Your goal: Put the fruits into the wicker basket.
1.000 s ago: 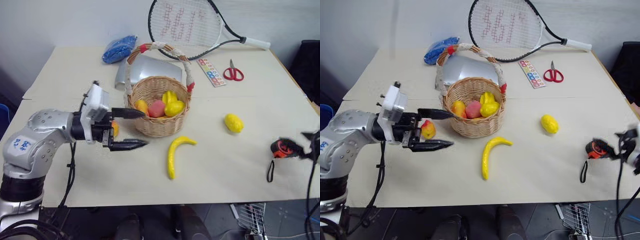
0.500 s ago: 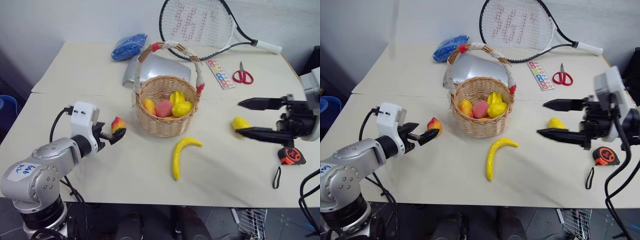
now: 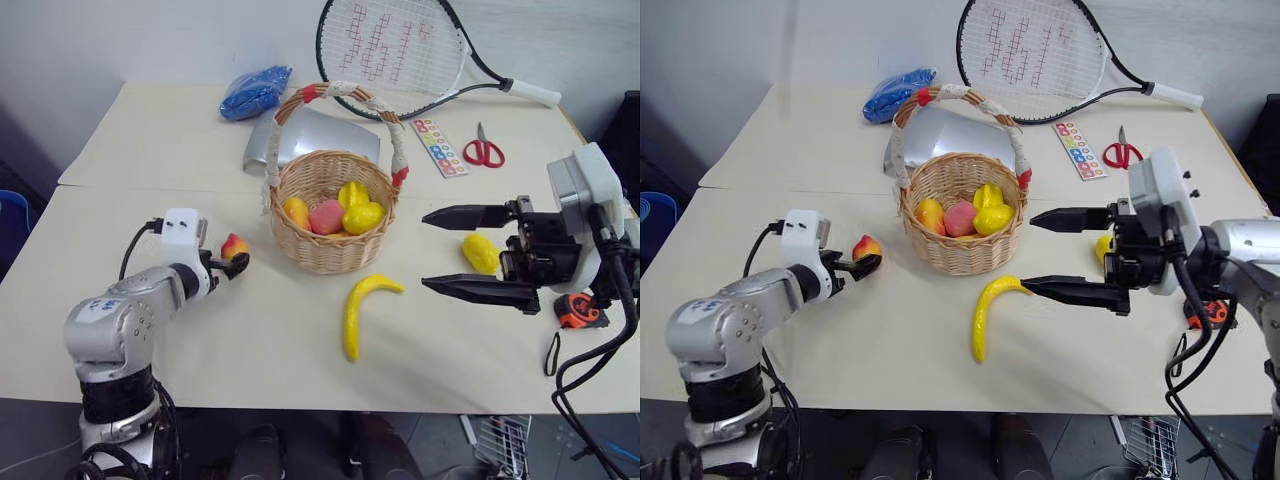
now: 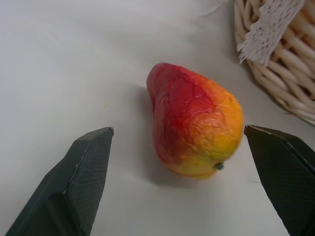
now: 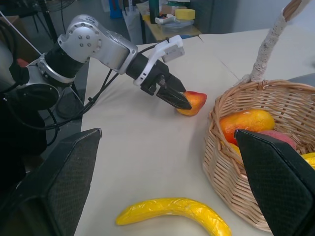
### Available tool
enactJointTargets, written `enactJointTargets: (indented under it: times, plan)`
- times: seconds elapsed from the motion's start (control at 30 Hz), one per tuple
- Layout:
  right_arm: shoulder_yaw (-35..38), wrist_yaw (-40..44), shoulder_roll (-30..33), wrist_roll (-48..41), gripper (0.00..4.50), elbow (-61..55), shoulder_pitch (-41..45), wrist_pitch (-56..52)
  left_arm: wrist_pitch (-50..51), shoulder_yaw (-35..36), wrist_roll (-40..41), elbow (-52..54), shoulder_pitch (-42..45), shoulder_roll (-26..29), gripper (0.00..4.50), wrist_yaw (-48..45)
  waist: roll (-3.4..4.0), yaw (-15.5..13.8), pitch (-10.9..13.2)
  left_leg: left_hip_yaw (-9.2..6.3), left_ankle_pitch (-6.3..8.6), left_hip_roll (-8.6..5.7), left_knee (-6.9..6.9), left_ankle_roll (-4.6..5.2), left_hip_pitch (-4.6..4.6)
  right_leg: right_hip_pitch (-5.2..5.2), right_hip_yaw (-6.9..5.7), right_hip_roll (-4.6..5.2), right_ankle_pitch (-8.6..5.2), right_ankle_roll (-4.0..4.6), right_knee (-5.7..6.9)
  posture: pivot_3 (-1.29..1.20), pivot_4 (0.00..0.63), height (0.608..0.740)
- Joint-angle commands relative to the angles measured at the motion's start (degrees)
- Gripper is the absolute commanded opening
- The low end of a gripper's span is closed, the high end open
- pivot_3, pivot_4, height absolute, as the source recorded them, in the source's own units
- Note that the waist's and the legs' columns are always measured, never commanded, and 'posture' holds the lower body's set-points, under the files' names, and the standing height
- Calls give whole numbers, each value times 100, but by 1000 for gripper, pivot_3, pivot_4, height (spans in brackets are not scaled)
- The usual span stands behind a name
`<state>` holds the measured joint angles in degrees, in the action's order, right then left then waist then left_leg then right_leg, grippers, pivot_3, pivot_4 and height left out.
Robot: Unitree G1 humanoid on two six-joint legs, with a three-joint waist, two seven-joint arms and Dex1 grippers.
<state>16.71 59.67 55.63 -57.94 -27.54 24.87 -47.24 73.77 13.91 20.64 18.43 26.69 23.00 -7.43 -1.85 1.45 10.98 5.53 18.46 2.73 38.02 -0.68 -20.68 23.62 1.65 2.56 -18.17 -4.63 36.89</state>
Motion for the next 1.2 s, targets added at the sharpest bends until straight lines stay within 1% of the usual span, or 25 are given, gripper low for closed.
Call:
enactJointTargets:
  times: [0.03,0.1,0.17,0.2,0.23,0.4,0.43,0.5,0.57,0.63,0.73,0.77,0.8,0.87,0.93,1.0,1.1,1.13,1.2]
  plan:
    - [192,-111,-62,-170,4459,-306,-109,123,-654,-255,-206,-692,237,46,4500,-166,0,-1,0,1,1,-1,0,3,0,0,0,3,0,0,1,0,150,740]
    - [210,-158,-84,-183,4459,-376,-188,149,-851,-336,-263,-990,327,41,4500,-213,1,-2,0,0,3,0,0,6,-1,-1,-2,6,0,0,1,0,150,740]
    - [252,-235,-96,-237,4459,-420,-238,137,-967,-355,-266,-1062,342,69,4500,-281,1,-2,-1,-1,3,0,0,6,0,-1,-4,6,0,0,3,0,150,740]
    - [268,-268,-94,-266,4500,-430,-255,132,-996,-352,-265,-1067,341,77,4086,-301,1,-3,0,-1,2,0,0,6,0,-1,-4,7,0,0,4,0,150,740]
    - [285,-311,-89,-269,4500,-448,-290,140,-1051,-353,-277,-1057,316,114,3893,-336,1,-3,0,-2,2,1,0,6,0,-1,-5,7,0,0,5,0,150,740]
    - [286,-380,17,-174,4500,-519,-543,164,-1126,-323,-251,-887,183,351,2295,-565,0,8,0,-2,3,2,-1,7,-2,0,-7,9,0,0,3,0,150,740]
    - [313,-389,41,-181,4500,-507,-570,152,-1075,-316,-198,-802,150,442,2101,-668,1,13,0,-2,3,2,-1,7,-1,1,-7,9,0,0,3,0,150,740]
    - [388,-397,87,-212,4500,-475,-607,133,-1025,-278,-102,-641,90,646,2101,-894,0,14,0,-1,3,3,-1,7,-2,2,-7,9,0,0,4,0,150,740]
    - [517,-400,160,-210,4500,-448,-676,112,-999,-97,151,-372,46,988,2101,-1318,-1,14,0,-1,3,3,-1,6,-2,3,-7,9,0,0,4,0,150,740]
    - [696,-434,223,-234,4500,-420,-788,71,-943,205,702,74,7,1469,2101,-2042,-2,13,1,-4,3,6,-2,5,-5,5,-10,9,-1,2,1,0,150,740]
    - [867,-462,274,-208,4500,-411,-971,67,-752,538,1569,600,129,2177,2101,-3005,-2,12,1,-8,2,6,-1,3,-38,31,-16,15,-2,5,1,0,150,740]
    - [907,-474,270,-192,4500,-415,-1036,82,-742,542,1791,706,236,2406,2101,-3289,1,12,0,-12,2,6,-2,2,-44,34,-21,15,-4,7,0,0,150,740]
    - [931,-517,246,-150,4500,-423,-1106,110,-834,377,1914,775,440,2624,2101,-3575,1,2,0,-11,2,6,-2,2,-42,33,-22,17,-5,9,-2,0,150,740]
    - [915,-624,185,-46,4500,-453,-1207,180,-1006,-119,1913,688,907,2796,2101,-3827,1,-34,-1,-21,1,2,-1,1,-49,32,-34,20,-7,12,-5,0,150,740]
    - [844,-743,139,77,4500,-533,-1297,243,-894,-564,1902,414,1414,2632,2101,-3792,4,-82,-2,-22,1,-5,1,4,-41,20,-39,23,-7,12,-8,0,150,740]
    - [795,-852,91,148,4500,-645,-1408,267,-998,-1000,1758,54,1935,2230,2101,-3685,4,-105,-2,-20,-1,-7,3,10,-40,17,-35,21,-3,6,-10,0,150,740]
    - [850,-973,29,66,4500,-790,-1546,252,-1576,-1764,1155,-685,2566,1658,2101,-3586,3,-129,-1,-24,-2,-7,12,14,-43,15,-33,9,1,0,-7,0,150,740]
    - [883,-1019,16,46,4500,-831,-1584,247,-1747,-1979,966,-1048,2795,1417,2101,-3546,3,-133,-1,-22,-3,-8,13,15,-44,16,-29,6,1,0,-5,0,150,740]
    - [931,-1115,2,10,4500,-882,-1627,240,-2128,-2330,612,-1654,3112,1111,2101,-3601,2,-137,-1,-22,-3,-9,15,15,-48,16,-27,0,3,-4,-8,0,150,740]
